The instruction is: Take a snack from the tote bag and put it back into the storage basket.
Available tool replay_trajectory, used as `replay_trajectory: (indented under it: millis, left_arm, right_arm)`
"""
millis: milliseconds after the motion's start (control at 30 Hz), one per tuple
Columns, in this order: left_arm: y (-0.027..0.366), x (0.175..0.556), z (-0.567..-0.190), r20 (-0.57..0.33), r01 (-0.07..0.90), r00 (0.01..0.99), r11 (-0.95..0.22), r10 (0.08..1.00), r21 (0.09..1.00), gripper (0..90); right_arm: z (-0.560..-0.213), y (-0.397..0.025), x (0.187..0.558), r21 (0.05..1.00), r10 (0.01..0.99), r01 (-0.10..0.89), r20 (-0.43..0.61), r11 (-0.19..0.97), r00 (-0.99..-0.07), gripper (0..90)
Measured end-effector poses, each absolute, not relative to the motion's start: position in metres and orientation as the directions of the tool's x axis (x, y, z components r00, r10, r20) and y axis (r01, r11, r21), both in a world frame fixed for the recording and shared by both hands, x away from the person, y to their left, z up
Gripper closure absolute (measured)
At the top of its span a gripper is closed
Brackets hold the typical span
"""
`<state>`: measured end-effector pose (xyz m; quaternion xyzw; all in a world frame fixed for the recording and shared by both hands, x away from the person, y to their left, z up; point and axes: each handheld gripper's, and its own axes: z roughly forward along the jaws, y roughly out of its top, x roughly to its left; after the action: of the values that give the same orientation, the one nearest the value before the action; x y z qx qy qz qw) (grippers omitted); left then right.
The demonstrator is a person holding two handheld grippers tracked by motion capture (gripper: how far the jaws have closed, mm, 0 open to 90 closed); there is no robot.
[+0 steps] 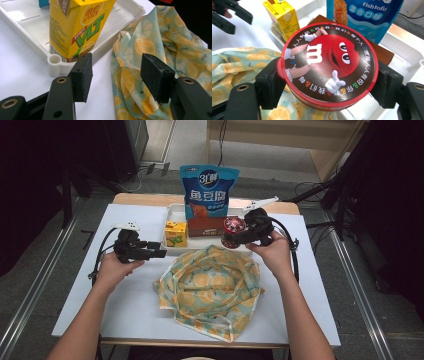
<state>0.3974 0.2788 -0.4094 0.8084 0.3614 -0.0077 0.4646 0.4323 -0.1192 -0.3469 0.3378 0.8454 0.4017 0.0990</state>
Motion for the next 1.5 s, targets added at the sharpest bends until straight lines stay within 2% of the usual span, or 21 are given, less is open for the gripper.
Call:
replay_trajectory:
  millis: [500,900,1500]
  left_arm:
    - [0.285,0.391,-0.411,-0.346,0.599,0.731,-0.309,0.588,0.739,43.4]
    - [0.292,0.385,-0.411,-0.345,0.603,0.72,-0.297,0.602,0.741,43.4]
    - [0.294,0.383,-0.412,-0.341,0.604,0.718,-0.299,0.607,0.739,43.3]
  right_arm:
    - [-0.362,-0.122,0.453,0.737,0.69,0.53,0.119,0.42,-0.714,23.8]
    - [-0.393,-0.122,0.475,0.715,0.727,0.573,0.133,0.4,-0.674,23.8]
    - [-0.429,-0.12,0.485,0.689,0.761,0.584,0.074,0.429,-0.645,23.7]
